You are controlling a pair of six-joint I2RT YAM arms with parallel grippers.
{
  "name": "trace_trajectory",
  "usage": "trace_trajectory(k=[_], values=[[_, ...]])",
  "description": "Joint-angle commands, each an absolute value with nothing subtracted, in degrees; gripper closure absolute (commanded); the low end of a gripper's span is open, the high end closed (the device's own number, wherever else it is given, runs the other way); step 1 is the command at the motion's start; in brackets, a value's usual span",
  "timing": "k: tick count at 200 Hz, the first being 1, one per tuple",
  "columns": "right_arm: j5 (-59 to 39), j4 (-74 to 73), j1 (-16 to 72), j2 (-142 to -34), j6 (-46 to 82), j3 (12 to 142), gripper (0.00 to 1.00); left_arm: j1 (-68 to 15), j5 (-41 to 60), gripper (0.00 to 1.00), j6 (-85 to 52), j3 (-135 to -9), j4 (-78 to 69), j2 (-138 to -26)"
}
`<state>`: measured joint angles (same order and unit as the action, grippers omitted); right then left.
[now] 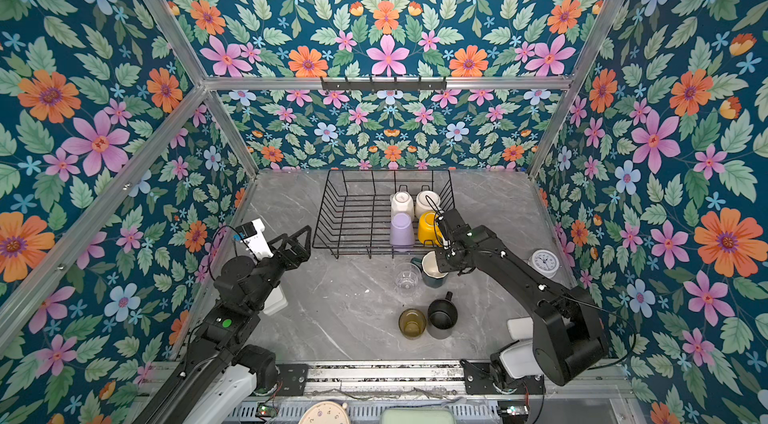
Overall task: Load the cups into the dish rack
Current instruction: 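Move the right gripper down into the dark green mug's rim, then close the right gripper on the green mug's rim and lift it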
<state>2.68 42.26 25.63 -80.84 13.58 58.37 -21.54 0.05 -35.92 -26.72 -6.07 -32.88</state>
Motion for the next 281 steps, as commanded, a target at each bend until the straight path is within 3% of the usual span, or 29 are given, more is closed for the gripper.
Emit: trace_trajectory(k=[1,103,194,243,281], values=[[4.2,44.5,25.7,-80.9,12.5,58.8,0.99,-21.5,-0.2,0.0,-35.9,-26.7,-8.0,-33.1],[6.8,48.7,25.7,-78.0,14.7,60.6,1.0,-21.5,-0.2,0.0,-36.0,-26.7,-8.7,-33.9],[7.1,53.8,24.4,-68.5,13.4,65.5,1.0,-21.5,-1.9,0.0,-36.1,-26.9,-9.0,-33.7],[-2.1,51.3,24.3,-63.9,14.2,69.6,1.0,-21.6,-0.6,0.0,-35.7,-26.0,-11.4,-33.2],[-13.0,47.1,24.3,-64.2,16.1,71.9,1.0,-21.6,6.5,0.0,-33.2,-23.9,-18.1,-32.3]])
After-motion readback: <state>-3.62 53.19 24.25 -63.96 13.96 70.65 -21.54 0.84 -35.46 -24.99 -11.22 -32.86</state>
